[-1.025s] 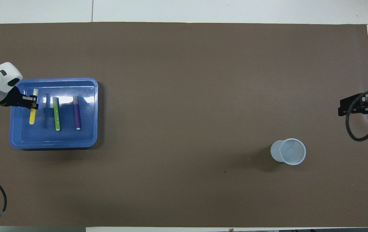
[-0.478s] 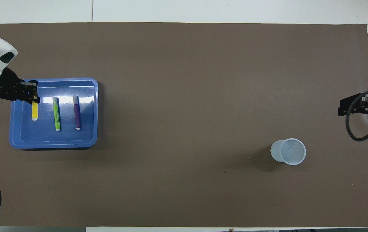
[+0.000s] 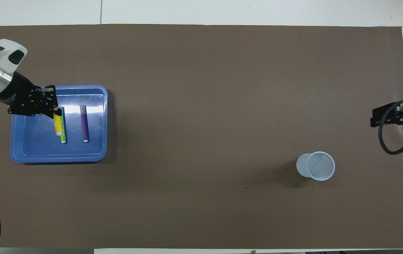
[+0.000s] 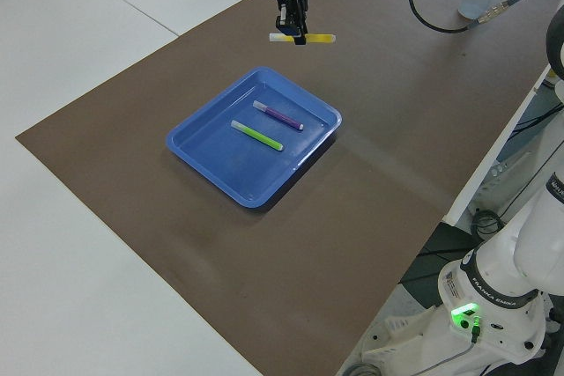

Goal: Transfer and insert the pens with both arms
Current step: 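Grasp the yellow pen with the left gripper and lift it out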

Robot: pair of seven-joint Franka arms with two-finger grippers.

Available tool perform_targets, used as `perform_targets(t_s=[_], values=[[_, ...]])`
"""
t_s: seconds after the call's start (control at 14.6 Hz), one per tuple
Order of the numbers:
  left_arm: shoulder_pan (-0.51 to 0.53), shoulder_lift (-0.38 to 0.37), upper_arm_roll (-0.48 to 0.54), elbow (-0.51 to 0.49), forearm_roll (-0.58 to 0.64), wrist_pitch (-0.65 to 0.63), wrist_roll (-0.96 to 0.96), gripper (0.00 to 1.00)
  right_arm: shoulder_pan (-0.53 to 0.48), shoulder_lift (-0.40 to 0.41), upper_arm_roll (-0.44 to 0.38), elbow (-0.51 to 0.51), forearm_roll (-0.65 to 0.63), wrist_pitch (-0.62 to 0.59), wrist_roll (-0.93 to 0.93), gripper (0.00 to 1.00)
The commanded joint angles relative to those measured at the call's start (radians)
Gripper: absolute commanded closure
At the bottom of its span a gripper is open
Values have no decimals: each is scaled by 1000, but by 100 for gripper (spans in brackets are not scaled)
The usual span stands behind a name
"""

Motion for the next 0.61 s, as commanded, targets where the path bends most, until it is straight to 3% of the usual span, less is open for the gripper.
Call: perform_targets(t_s=[0.0,0.55], values=[[-42,-50,2,-8,-60,-38,-245,100,-16,-6,5,-4,11,-15,-28,0],[-226,-136,0,-34,-364,-14,-872,100,-17,-12,5,-11,11,-39,-29,0]])
